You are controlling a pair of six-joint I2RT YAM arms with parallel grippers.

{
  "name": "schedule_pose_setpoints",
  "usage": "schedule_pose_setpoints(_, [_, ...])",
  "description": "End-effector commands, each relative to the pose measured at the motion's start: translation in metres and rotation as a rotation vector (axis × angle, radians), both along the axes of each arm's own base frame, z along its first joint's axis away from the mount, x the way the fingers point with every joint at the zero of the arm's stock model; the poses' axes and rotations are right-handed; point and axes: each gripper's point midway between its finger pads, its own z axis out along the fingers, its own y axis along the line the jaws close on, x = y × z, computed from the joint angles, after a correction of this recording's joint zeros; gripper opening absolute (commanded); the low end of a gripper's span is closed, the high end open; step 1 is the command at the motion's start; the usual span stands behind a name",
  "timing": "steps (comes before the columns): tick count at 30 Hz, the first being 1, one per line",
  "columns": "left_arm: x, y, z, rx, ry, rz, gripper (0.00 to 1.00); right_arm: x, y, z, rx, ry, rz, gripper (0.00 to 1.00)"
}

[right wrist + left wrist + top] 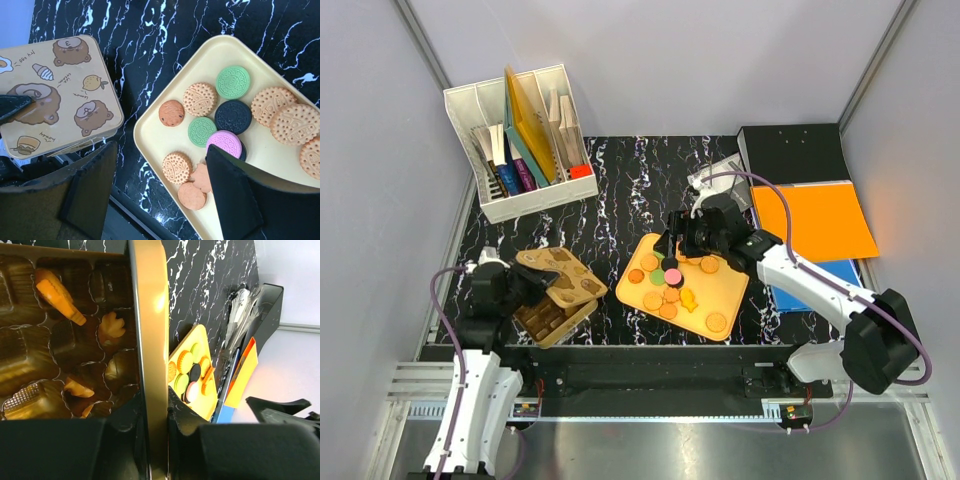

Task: Pack the cookies

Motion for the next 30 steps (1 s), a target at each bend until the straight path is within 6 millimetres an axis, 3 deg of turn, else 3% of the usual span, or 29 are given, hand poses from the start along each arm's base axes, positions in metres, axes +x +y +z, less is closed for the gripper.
schedule_pose_setpoints(1, [0.014,0.004,0.040,0.038,-0.128,-0.004,0.18,0.008,0.014,0.034,0.075,-0.067,0.021,0.80])
schedule_pose_setpoints(8, [0.039,-0.006,0.091,0.004,-0.270,-0.051,0.17,0.002,0.015,0.038,0.087,-0.072,0.046,0.77])
schedule_pose_setpoints(12, [0.054,-0.008,0.142,0.001,-0.381,-0.059,0.17,-0.001,0.018,0.032,0.087,-0.050,0.067,0.77])
schedule_pose_setpoints(14, [0.063,-0.004,0.160,0.013,-0.418,-0.037,0.17,-0.002,0.024,0.027,0.090,-0.023,0.094,0.76])
schedule_pose_setpoints(15, [0.065,-0.002,0.182,0.027,-0.463,-0.031,0.17,-0.002,0.026,0.026,0.093,-0.014,0.104,0.75])
schedule_pose_setpoints(17, [0.074,0.004,0.195,0.055,-0.473,-0.004,0.17,0.000,0.035,0.018,0.096,0.028,0.130,0.73])
schedule_pose_setpoints(19, [0.082,0.012,0.220,0.097,-0.519,0.029,0.17,0.005,0.046,0.011,0.099,0.062,0.150,0.72])
schedule_pose_setpoints(20, [0.090,0.015,0.221,0.118,-0.509,0.042,0.17,0.004,0.051,0.010,0.104,0.075,0.168,0.72])
schedule_pose_setpoints(21, [0.093,0.020,0.239,0.145,-0.538,0.059,0.17,0.003,0.057,0.008,0.106,0.086,0.181,0.71])
schedule_pose_setpoints(23, [0.105,0.027,0.245,0.174,-0.529,0.091,0.17,0.003,0.067,0.005,0.105,0.104,0.206,0.71])
schedule_pose_setpoints(24, [0.108,0.029,0.262,0.203,-0.565,0.094,0.17,-0.001,0.071,0.003,0.099,0.109,0.220,0.71])
schedule_pose_setpoints(26, [0.118,0.035,0.271,0.224,-0.565,0.123,0.17,-0.002,0.079,-0.001,0.091,0.118,0.246,0.70])
schedule_pose_setpoints(30, [0.131,0.033,0.293,0.255,-0.632,0.098,0.16,-0.015,0.094,-0.009,0.078,0.137,0.308,0.70])
